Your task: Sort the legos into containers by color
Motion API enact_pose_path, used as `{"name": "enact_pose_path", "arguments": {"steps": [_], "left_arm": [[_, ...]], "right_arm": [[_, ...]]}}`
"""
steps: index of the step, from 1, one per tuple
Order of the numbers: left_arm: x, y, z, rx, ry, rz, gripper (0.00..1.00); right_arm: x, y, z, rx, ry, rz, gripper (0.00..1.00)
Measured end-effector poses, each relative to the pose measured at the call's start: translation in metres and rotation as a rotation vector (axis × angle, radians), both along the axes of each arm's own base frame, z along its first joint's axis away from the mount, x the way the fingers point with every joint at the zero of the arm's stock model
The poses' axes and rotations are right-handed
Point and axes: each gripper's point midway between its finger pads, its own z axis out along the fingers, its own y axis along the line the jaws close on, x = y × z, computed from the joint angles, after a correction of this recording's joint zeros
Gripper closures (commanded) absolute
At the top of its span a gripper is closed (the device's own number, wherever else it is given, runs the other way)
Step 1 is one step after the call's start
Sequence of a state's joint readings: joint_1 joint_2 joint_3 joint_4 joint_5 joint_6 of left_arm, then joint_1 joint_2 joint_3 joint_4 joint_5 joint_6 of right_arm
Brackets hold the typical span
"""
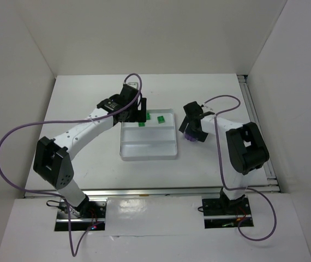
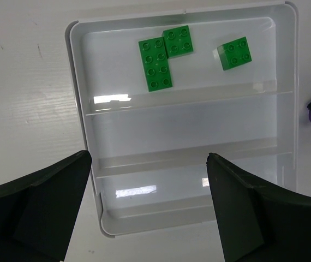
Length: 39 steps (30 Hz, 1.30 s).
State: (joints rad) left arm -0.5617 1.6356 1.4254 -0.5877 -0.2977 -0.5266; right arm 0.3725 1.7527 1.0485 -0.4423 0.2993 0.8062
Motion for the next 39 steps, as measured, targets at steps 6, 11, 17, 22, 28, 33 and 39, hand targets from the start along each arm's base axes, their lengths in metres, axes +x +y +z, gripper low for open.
{"name": "enact_pose_path", "arguments": {"steps": [6,11,17,22,28,33,39], "left_arm": [[0.003,-0.010,0.016,-0.044,-0.013,-0.027,0.00],[0.005,-0.032,0.032,-0.113,-0.022,-0.087,0.00],[0.009,-0.068,0.041,-0.239,0.037,-0.210,0.02],[0.023,-0.100,0.063,-0.415,0.099,-0.350,0.02],[0.024,-0.146,0.071,-0.597,0.178,-0.579,0.02],[-0.002,-0.170,0.063,-0.705,0.257,-0.733,0.02],[-0.004,-0.180,0.065,-0.749,0.246,-0.800,0.02]], "right_arm": [[0.003,-0.002,0.000,-0.016,-0.012,0.012,0.31],[0.010,-0.001,0.010,-0.026,-0.055,0.066,0.33],[0.004,-0.005,0.071,-0.041,-0.231,0.204,0.35],[-0.006,0.006,0.138,-0.001,-0.443,0.390,0.35],[-0.020,0.024,0.172,0.052,-0.562,0.550,0.33],[-0.028,0.040,0.172,0.104,-0.559,0.656,0.33],[-0.033,0.049,0.172,0.137,-0.557,0.722,0.33]]}}
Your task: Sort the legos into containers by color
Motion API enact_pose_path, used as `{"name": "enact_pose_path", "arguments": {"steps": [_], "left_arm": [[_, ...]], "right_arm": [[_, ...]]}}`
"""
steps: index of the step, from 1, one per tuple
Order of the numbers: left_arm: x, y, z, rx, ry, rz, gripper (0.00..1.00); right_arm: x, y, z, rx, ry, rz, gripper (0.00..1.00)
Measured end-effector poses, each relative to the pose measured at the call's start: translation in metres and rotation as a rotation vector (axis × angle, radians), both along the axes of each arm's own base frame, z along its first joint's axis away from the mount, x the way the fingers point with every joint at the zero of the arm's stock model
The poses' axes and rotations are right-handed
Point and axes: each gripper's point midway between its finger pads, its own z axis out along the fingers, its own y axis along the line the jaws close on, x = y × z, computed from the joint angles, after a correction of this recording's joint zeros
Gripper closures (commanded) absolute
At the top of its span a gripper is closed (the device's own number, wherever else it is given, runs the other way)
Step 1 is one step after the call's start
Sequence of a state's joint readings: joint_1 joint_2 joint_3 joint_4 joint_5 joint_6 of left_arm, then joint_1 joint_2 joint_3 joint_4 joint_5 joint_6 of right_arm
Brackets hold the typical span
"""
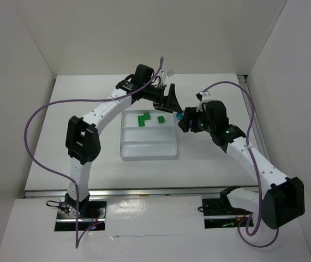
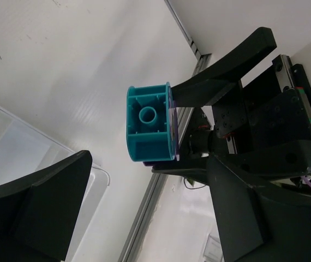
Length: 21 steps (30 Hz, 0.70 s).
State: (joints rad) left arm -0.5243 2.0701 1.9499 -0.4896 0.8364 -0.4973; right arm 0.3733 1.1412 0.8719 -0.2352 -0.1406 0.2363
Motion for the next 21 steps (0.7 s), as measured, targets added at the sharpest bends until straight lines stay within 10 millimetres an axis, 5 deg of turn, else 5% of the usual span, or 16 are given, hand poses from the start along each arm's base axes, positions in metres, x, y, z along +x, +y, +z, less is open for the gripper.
{"name": "enact_pose_path", "arguments": {"steps": [14,21], "left_arm": [[0.010,-0.006,-0.028,0.014,0.035,0.001,0.02],[0.004,-0.017,-0.041,0.005,0.093,-0.025,0.14]], "right_arm": [[-0.002,0.006,-0.002,0.007,0.010,0.039,0.33],[-0.001,0.006,-0.010,-0.004,0.032,0.040,0.33]]}}
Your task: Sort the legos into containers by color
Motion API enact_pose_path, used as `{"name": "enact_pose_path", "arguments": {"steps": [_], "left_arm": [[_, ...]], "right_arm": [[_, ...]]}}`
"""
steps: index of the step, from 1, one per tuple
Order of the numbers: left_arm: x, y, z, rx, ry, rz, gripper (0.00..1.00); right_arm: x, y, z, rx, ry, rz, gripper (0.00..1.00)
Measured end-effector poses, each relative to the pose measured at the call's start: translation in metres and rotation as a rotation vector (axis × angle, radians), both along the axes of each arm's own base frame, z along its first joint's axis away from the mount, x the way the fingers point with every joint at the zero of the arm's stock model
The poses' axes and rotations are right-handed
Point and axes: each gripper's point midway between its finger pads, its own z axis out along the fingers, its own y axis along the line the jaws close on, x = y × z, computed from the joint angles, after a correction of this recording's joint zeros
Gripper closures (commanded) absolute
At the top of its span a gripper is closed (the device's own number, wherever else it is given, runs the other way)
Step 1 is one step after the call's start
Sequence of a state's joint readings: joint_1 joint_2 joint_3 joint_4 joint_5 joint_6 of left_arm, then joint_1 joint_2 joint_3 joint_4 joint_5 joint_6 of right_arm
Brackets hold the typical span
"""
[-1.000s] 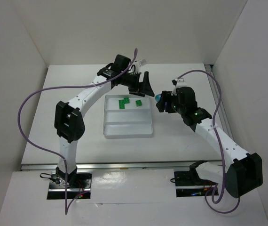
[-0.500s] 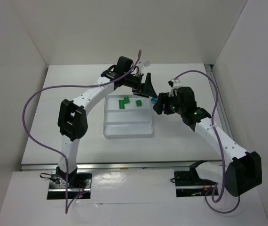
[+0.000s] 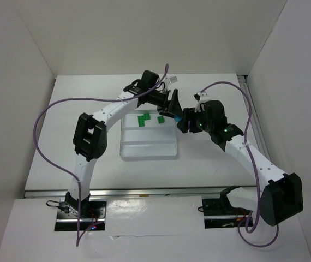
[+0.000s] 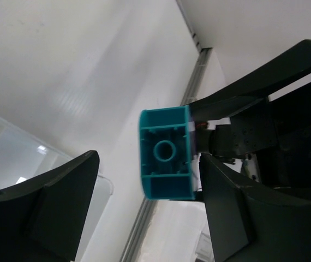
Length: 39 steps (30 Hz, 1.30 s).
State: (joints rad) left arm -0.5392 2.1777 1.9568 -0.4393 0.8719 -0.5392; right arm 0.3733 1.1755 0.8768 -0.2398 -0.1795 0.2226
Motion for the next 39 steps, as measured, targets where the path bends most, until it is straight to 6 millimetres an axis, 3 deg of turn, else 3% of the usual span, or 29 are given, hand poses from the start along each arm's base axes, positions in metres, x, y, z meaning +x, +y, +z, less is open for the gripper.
{"name": "enact_pose_path", "arguments": {"steps": [11,12,16,18,20,22,26,31,34,37,39], "left_arm": [[-0.018,-0.014,0.008,-0.092,0.064,-0.069,0.45],[-0.018,-0.014,0.009,-0.096,0.060,-0.070,0.52],[-0.018,-0.015,0.009,-0.094,0.078,-0.061,0.66],[-0.017,-0.015,0.008,-0.092,0.081,-0.057,0.83],[-0.017,-0.015,0.008,-0.090,0.080,-0.054,0.97],[-0.016,-0.014,0.008,-0.089,0.078,-0.051,1.00],[-0.008,-0.009,0.007,-0.085,0.077,-0.028,1.00],[0.025,0.024,0.008,-0.090,0.083,0.065,1.00],[0.050,0.060,0.014,-0.118,0.089,0.176,1.00],[0.057,0.097,0.029,-0.191,0.115,0.284,1.00],[0.063,0.119,0.047,-0.266,0.108,0.345,1.00]], "right_arm": [[0.001,0.001,-0.001,0.001,-0.001,0.001,0.33],[0.002,0.001,0.000,0.002,-0.003,0.001,0.33],[0.003,0.000,-0.001,-0.006,-0.007,-0.002,0.33],[0.003,0.000,-0.001,-0.007,-0.006,-0.002,0.33],[0.003,0.000,-0.002,-0.006,-0.005,-0.005,0.17],[0.003,0.000,-0.002,-0.004,-0.002,-0.009,0.01],[0.004,-0.003,0.000,-0.002,-0.003,-0.029,0.01],[0.002,-0.004,0.023,0.030,-0.045,-0.049,0.01],[0.000,-0.003,0.048,0.106,-0.094,-0.055,0.02],[0.006,0.011,0.081,0.283,-0.151,-0.010,0.04],[0.011,0.020,0.093,0.388,-0.172,0.023,0.04]]}}
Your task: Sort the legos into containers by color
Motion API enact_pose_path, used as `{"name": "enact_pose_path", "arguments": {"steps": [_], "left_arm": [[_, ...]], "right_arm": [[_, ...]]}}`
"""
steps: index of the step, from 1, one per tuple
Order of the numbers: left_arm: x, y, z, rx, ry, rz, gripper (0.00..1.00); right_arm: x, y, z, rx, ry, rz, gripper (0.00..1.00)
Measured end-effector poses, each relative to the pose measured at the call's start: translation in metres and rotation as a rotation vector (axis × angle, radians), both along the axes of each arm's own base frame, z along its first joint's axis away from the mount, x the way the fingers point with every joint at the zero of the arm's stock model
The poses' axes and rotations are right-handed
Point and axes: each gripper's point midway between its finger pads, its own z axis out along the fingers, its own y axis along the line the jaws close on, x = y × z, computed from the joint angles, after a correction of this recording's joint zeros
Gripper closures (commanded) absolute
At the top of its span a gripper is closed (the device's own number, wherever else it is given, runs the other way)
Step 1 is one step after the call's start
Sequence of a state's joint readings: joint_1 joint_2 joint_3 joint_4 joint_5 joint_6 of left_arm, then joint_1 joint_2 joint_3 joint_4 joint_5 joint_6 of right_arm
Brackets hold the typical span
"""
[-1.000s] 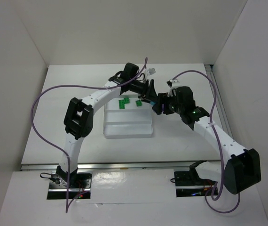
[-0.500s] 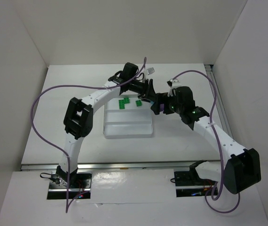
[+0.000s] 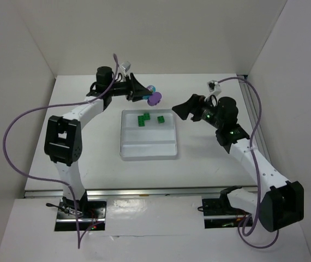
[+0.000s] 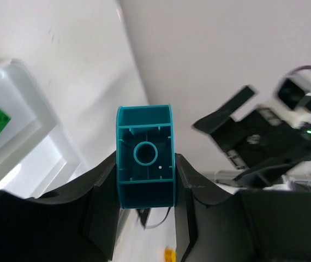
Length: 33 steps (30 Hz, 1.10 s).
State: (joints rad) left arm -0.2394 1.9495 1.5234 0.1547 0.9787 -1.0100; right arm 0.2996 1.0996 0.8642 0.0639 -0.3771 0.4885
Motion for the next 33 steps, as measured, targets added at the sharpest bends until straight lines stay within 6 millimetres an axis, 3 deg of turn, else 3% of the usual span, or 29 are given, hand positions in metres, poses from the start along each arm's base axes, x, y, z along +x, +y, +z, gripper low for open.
{"name": "enact_pose_path", "arguments": {"steps": [4,11,15,25,29,33], "left_arm": [[-0.002,0.019,0.028,-0.117,-0.032,0.047,1.00],[-0.014,0.019,0.055,-0.208,-0.080,0.024,1.00],[-0.017,0.019,0.060,-0.215,-0.102,0.017,1.00],[-0.019,0.017,0.064,-0.219,-0.121,0.007,1.00],[-0.019,0.018,0.068,-0.231,-0.124,0.009,1.00],[-0.022,0.017,0.066,-0.232,-0.124,0.001,1.00]], "right_arm": [[0.008,0.017,0.005,0.186,-0.001,0.089,0.04],[0.027,0.044,0.010,0.420,0.022,0.244,0.04],[0.031,0.054,0.007,0.459,0.051,0.287,0.04],[0.035,0.080,0.036,0.523,-0.004,0.390,0.10],[0.034,0.094,0.034,0.535,0.008,0.427,0.11],[0.033,0.101,0.026,0.537,0.033,0.439,0.20]]}}
